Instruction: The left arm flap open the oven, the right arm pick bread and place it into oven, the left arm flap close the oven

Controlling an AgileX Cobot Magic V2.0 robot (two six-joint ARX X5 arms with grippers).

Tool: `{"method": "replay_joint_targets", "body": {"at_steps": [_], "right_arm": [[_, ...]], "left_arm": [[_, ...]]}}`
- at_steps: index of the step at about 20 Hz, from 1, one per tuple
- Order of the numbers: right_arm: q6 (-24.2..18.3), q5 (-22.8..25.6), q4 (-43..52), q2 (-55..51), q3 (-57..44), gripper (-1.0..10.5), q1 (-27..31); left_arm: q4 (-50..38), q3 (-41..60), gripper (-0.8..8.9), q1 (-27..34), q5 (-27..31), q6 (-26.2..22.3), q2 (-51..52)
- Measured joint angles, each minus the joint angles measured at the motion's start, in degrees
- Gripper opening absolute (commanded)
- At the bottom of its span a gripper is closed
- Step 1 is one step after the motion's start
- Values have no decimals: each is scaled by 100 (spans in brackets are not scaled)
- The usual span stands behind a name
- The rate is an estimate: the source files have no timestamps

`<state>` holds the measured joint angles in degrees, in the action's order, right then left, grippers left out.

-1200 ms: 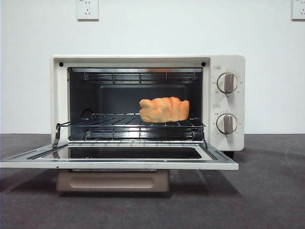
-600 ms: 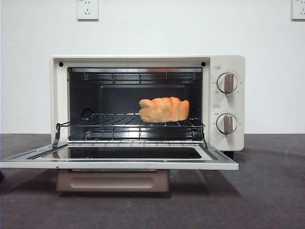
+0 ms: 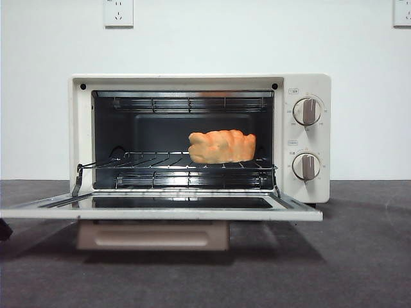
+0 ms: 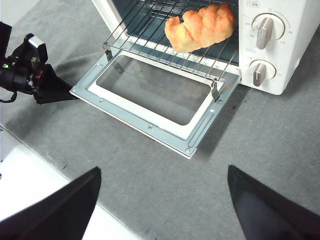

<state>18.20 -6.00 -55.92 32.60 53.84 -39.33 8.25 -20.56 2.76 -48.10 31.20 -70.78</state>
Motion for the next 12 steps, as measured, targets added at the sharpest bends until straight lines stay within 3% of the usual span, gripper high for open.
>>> {"method": "replay_joint_targets", "body": {"at_steps": [12], "right_arm": [[26, 0, 2, 0, 0, 404, 0]], "left_arm": [[-389, -389, 15, -4, -310, 778, 304]]}}
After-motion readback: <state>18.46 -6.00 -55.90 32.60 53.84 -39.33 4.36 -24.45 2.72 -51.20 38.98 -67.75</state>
